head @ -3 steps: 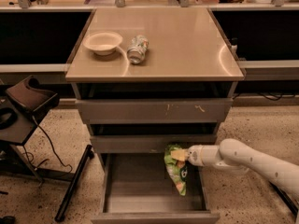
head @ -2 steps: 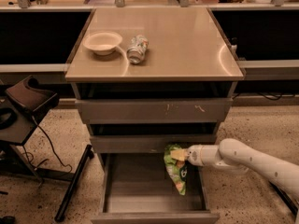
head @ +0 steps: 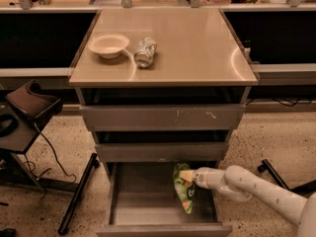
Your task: Place green rice chip bag into bottom drawer
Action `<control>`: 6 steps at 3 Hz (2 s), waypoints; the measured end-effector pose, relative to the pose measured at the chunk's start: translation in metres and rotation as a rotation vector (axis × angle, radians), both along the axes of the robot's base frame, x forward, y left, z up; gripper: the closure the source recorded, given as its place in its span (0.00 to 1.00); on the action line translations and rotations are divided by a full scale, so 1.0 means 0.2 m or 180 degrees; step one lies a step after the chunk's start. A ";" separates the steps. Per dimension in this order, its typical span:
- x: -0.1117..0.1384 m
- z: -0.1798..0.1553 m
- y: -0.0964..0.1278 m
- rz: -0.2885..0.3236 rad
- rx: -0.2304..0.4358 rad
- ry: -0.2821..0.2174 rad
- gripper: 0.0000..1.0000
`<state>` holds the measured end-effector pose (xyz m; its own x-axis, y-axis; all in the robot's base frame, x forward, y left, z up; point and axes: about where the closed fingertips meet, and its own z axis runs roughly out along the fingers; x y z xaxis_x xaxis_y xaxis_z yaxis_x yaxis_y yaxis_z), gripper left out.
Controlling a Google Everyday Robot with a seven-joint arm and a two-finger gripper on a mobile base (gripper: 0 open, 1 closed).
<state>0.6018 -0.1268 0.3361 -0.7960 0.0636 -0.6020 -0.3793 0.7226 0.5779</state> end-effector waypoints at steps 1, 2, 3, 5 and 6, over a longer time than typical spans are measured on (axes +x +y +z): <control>0.01 -0.24 -0.04 -0.0188 0.0002 0.0057 1.00; 0.02 -0.42 -0.08 -0.0351 -0.0070 0.0144 1.00; 0.01 -0.43 -0.08 -0.0366 -0.0075 0.0153 0.85; 0.01 -0.43 -0.08 -0.0366 -0.0075 0.0153 0.40; 0.01 -0.43 -0.08 -0.0366 -0.0075 0.0153 0.17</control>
Offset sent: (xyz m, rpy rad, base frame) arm 0.0040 -0.0326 -0.1247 -0.0553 0.0759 -0.1809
